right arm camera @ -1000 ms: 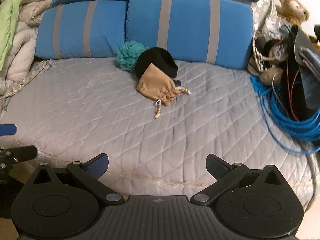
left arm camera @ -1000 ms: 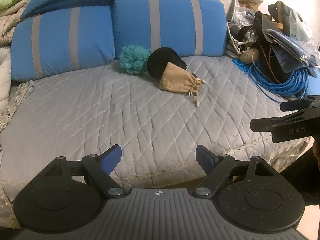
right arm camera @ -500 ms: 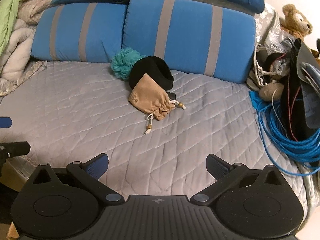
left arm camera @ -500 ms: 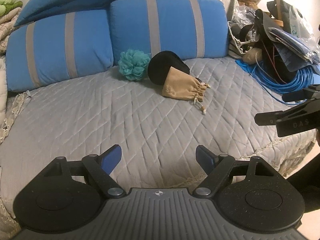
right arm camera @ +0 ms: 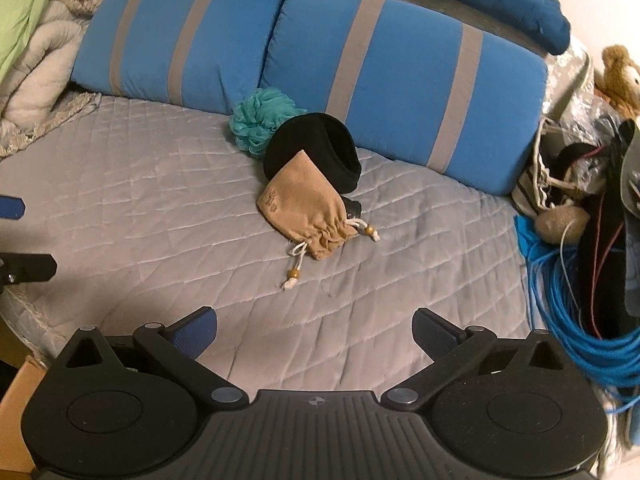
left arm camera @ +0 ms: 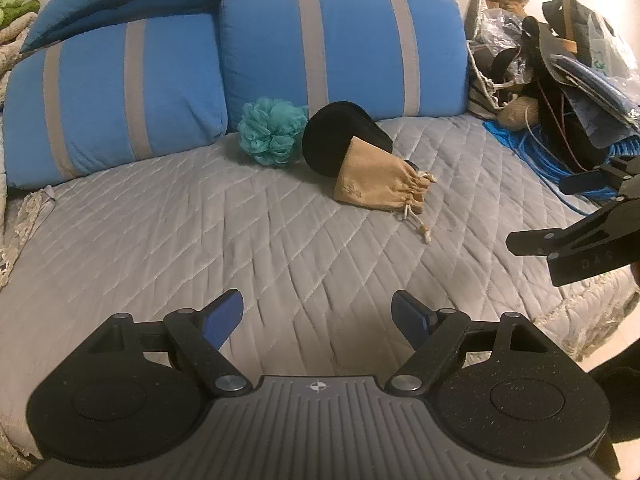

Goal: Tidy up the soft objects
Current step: 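Move both open grippers toward the tan drawstring pouch, then grasp the tan drawstring pouch with the right gripper and lift it, then grasp the black taped roll with the left gripper while the right gripper holds the pouch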

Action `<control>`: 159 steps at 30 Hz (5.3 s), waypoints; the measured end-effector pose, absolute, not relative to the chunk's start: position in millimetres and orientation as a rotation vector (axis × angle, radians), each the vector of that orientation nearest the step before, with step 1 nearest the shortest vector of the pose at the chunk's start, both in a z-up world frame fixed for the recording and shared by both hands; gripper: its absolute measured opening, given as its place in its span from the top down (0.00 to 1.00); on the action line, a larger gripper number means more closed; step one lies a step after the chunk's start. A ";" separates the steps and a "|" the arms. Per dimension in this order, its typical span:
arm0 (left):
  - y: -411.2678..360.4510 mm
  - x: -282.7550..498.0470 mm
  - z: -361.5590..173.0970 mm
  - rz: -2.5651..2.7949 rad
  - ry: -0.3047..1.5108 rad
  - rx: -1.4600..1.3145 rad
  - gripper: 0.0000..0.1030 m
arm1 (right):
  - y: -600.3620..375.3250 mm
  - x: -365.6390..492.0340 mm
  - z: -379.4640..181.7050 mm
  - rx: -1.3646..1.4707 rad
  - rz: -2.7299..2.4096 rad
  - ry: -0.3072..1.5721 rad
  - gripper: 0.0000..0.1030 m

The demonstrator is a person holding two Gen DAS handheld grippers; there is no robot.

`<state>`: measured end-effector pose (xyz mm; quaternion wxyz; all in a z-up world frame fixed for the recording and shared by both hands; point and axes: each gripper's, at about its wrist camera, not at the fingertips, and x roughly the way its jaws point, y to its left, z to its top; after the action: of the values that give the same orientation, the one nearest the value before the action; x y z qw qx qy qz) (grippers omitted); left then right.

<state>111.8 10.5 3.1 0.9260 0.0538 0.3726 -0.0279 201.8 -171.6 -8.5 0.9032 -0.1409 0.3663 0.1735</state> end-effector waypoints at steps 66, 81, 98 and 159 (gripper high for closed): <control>34.2 205.8 5.6 -0.058 0.863 -0.055 0.21 | -50.6 319.4 -149.5 -1.087 0.474 0.620 0.92; 37.3 219.1 4.9 -0.024 0.855 -0.107 0.21 | -89.3 311.6 -102.0 -0.870 0.421 0.729 0.95; 8.4 231.9 2.9 -0.110 0.775 -0.059 0.21 | -178.4 293.9 -42.0 -0.496 0.340 0.888 0.95; -76.6 363.9 -110.4 -0.407 0.750 0.038 0.48 | -241.4 304.0 -20.2 -0.181 0.372 1.011 0.94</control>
<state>363.9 -76.6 -110.4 0.9101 0.0183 0.3638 -0.1975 304.0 -241.4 -20.2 0.8545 -0.0859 0.4808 0.1768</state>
